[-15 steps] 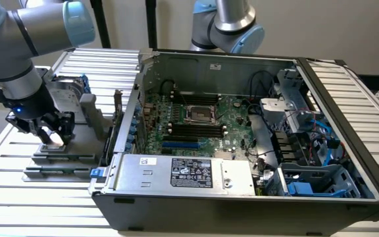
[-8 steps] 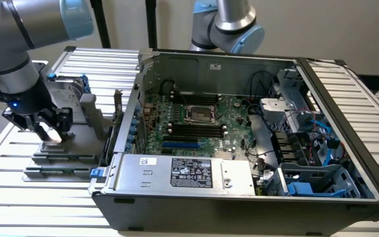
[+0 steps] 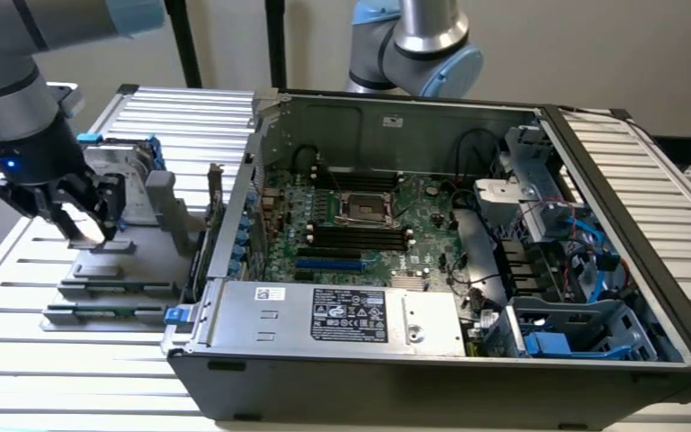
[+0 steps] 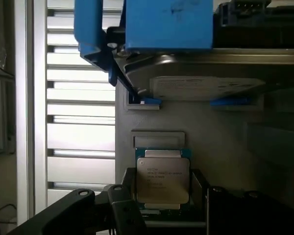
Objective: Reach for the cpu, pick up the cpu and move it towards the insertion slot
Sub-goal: 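Pick up the cpu and move it towards the insertion slot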
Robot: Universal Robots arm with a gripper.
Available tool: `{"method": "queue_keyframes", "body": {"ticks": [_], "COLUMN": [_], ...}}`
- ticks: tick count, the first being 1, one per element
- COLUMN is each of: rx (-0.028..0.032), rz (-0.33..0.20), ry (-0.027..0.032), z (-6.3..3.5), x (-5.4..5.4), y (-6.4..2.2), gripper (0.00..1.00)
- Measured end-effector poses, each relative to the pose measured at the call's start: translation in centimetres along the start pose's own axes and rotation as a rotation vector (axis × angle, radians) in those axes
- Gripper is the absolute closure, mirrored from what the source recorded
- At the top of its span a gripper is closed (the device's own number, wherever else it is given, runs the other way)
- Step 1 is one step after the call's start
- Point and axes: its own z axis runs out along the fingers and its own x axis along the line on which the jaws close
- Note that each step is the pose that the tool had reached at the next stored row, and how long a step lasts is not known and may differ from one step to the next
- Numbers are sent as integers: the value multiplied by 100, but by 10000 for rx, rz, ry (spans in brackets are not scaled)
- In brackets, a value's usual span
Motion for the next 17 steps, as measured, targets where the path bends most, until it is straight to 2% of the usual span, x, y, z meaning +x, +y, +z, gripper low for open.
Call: {"method": "queue_keyframes", "body": {"ticks": [9,17], "rx": [-1,-53], "rz": [-58,-134], "ry": [5,20], "z": [-414,-778], "x": [-165,-376], "y": [7,11], "gripper": [45,45]}}
